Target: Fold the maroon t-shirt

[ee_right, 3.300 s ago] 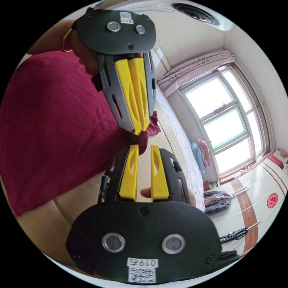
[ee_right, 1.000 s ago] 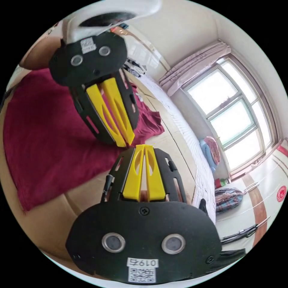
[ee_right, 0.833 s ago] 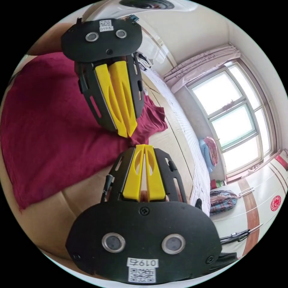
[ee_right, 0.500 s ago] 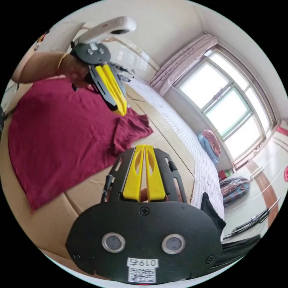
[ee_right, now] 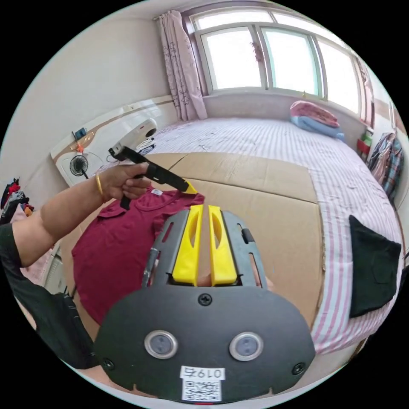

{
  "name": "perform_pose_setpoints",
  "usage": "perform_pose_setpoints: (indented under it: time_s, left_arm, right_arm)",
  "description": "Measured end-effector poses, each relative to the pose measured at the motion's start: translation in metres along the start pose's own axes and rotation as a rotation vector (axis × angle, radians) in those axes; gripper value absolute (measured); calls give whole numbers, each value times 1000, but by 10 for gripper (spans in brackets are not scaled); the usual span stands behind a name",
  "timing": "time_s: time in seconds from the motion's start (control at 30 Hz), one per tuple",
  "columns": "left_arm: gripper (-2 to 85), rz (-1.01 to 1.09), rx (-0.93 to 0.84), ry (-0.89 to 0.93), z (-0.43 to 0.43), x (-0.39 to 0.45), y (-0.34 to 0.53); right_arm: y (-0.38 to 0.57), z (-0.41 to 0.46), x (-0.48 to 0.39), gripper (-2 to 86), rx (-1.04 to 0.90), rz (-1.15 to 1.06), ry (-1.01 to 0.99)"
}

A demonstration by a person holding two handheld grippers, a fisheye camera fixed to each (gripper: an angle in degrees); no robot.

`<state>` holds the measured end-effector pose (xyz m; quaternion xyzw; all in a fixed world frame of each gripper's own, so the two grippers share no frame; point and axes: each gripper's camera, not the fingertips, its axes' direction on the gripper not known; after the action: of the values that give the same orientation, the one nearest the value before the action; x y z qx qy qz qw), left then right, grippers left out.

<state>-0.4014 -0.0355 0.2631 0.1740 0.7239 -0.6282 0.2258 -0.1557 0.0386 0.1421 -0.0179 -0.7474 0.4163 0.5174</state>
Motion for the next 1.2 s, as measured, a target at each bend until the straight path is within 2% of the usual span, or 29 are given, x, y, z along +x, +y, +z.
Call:
perform_pose_setpoints:
  time_s: [0.07,0.2,0.37,0.5,0.73,1.2]
  left_arm:
    - [7,-17,-21,2,-12,-5,-27]
    - [8,-23,-75,-9,-41,-10,-83]
    - [10,-14,-158,-34,-65,-7,-137]
    - [18,-17,-191,-61,-88,-6,-181]
    - [35,-14,-204,-116,-129,-4,-235]
    - [39,7,-280,-129,-190,-13,-313]
  right_arm:
    - [-20,-4,-4,68,-31,5,-55]
    - [-62,-22,-1,82,-159,13,-71]
    - [-102,-78,23,68,-98,102,-403]
    - [-127,-103,21,90,-129,132,-351]
    - [-182,-137,1,115,-164,104,-415]
    - [-248,-158,2,124,-215,195,-672]
